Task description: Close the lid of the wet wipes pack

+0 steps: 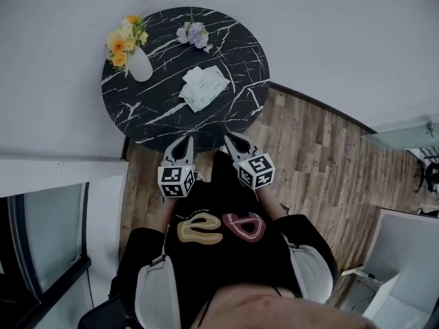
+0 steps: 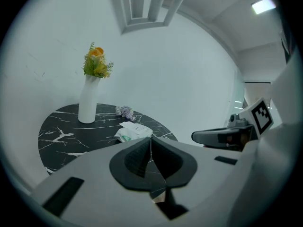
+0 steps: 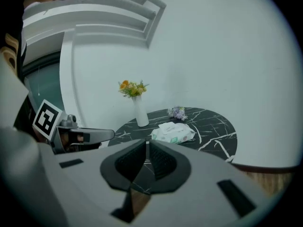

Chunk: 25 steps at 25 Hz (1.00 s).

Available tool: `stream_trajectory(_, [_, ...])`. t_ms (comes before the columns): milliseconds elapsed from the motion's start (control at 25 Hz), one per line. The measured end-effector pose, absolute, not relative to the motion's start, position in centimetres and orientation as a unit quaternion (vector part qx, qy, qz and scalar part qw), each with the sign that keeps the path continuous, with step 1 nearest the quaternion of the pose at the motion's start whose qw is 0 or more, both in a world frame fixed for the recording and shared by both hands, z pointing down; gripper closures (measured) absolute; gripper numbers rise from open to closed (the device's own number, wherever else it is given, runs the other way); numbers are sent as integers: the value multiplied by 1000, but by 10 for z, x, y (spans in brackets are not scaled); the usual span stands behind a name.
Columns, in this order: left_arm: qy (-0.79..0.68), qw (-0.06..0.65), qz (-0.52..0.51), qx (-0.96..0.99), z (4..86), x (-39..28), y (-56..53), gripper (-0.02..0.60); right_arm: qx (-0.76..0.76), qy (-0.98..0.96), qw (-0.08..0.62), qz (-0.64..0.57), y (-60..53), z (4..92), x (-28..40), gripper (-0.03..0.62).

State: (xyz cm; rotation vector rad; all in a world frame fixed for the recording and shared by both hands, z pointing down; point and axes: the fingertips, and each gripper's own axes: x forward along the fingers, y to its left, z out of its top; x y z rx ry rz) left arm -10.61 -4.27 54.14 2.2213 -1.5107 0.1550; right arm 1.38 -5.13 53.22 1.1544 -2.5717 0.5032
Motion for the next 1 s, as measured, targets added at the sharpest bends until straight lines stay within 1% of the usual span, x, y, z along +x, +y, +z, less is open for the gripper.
stream_trajectory(240, [-568,224,52,790,540,-120,-64,560,382,-894,127,198,-88,527,11,579])
stream_trajectory(480, [-594,236,48,768,545,-123,-95,560,355,-902,137,202,-134,527,10,579])
stream_trajectory(600, [-604,244,49,757,548,-121,-113,560,338,-907,153,197,-158,529,10,579])
stream_trajectory(800, [-623,261,56,735,558,-110,-143,560,295,-909,213,202,-198,545,10,579])
stream_trajectory(1000, [-639,282,61,713,571,-97,-164,560,253,-917,225,211,-234,550,8,579])
